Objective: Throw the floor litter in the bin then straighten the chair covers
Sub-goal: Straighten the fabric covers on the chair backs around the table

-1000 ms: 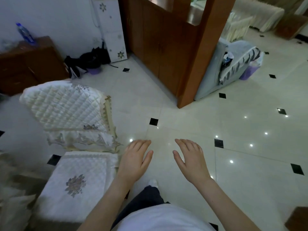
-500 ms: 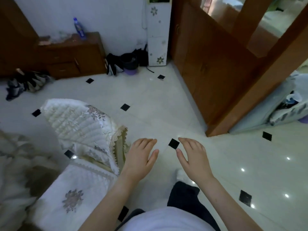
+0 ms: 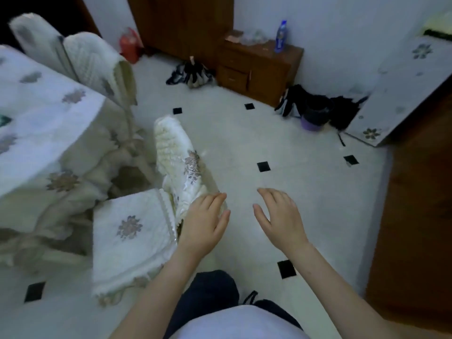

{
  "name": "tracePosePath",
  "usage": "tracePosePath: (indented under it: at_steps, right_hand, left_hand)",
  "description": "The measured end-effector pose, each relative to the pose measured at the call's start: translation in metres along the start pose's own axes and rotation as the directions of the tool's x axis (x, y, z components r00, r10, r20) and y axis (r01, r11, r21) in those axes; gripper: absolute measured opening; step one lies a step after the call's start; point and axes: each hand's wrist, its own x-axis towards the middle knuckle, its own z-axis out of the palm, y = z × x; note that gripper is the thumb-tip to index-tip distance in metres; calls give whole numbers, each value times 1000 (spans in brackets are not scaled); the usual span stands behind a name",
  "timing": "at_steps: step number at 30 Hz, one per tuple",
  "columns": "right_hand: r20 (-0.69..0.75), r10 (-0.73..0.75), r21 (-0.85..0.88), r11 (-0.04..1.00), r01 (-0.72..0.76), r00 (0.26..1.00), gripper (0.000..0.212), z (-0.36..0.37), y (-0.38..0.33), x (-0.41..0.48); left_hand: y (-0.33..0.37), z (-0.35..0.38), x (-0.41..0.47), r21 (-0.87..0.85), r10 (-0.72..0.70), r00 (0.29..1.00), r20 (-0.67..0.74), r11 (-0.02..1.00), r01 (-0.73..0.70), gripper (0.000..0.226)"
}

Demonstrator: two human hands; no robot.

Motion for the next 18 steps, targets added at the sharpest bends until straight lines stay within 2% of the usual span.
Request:
tracePosePath:
  at_steps: [4,8,15,18]
  right_hand:
    - [47,-169,70,984,165,985,48,14,-5,54]
    - [148,-250,119,965,234,957,49,41,0,92]
    - [259,-370,153,928,340,892,49,82,6,186]
    - [258,-434,157,901,406,863,50,89,-9,232]
  left_hand:
    - [-8,2,17,27,-139,986,-92,990,142,43]
    - [-35,17,32,43,-262,954,-143,962,271,43]
    - [-88,37,82,5,-460,844,-276,877,480,48]
    - [-105,33,103,-11,-512,805,-300,846,533,49]
